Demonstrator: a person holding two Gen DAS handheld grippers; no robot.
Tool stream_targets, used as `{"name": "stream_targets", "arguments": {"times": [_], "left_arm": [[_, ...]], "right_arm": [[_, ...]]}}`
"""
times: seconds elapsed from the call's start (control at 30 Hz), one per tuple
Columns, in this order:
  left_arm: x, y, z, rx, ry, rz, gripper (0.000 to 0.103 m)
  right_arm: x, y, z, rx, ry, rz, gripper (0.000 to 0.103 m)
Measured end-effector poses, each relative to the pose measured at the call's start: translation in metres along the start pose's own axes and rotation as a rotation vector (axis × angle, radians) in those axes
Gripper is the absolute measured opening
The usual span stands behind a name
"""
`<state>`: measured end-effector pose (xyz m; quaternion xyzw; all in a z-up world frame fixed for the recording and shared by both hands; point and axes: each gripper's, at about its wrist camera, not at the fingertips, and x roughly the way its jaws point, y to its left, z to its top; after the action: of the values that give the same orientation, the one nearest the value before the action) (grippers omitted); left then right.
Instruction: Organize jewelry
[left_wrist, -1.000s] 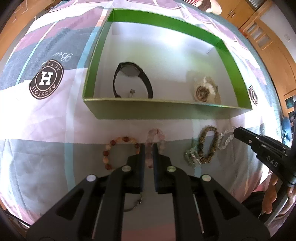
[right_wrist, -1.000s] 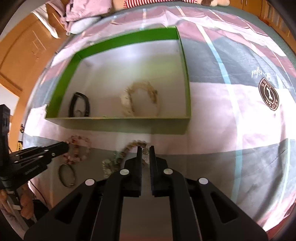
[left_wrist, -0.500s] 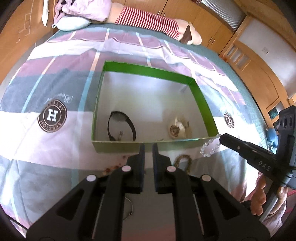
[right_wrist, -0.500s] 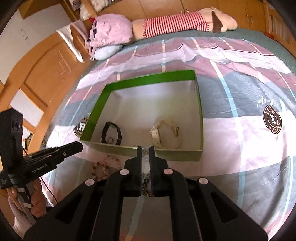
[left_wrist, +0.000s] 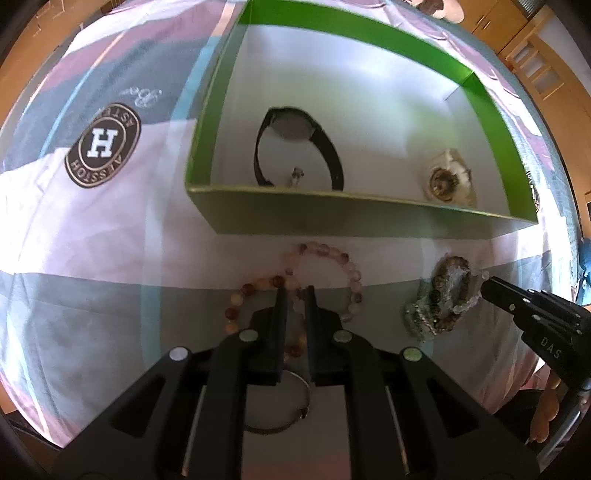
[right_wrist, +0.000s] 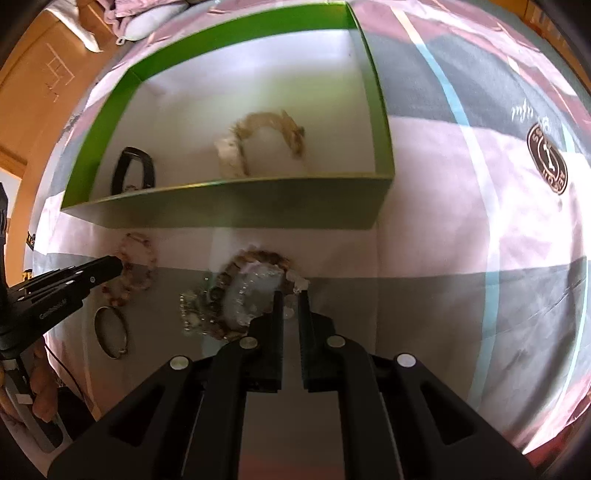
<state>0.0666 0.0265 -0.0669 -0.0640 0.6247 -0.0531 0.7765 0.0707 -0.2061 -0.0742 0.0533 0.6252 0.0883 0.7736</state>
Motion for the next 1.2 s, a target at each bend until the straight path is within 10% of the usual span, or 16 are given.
{"name": "stream_targets", "arguments": {"times": [0.17,0.6,0.8,1.2], "left_arm": [[0.005,0.003,0.002,-0.003,0.001,0.012,0.023],[-0.003,-0.003,0.006,0.004,-0.013,-0.021,0.008],[-0.003,-0.009,0.005,0.020,-0.008,-0.019,0.008],[-0.040,-0.016,0.000,0.044,-0.090,-0.074,0.006]], "right_arm": [[0.002,0.001,-0.001,-0.008,0.000,-0.031,0.030],[0.008,-0.001,0.004,0.016,-0.023,-0.044,0.030],[0.015,0.016,0.003,-0.038,-0.036,-0.053,0.001],[-0.031,0.029,-0.001,-0.100,-0.151,0.011,0.000]]}}
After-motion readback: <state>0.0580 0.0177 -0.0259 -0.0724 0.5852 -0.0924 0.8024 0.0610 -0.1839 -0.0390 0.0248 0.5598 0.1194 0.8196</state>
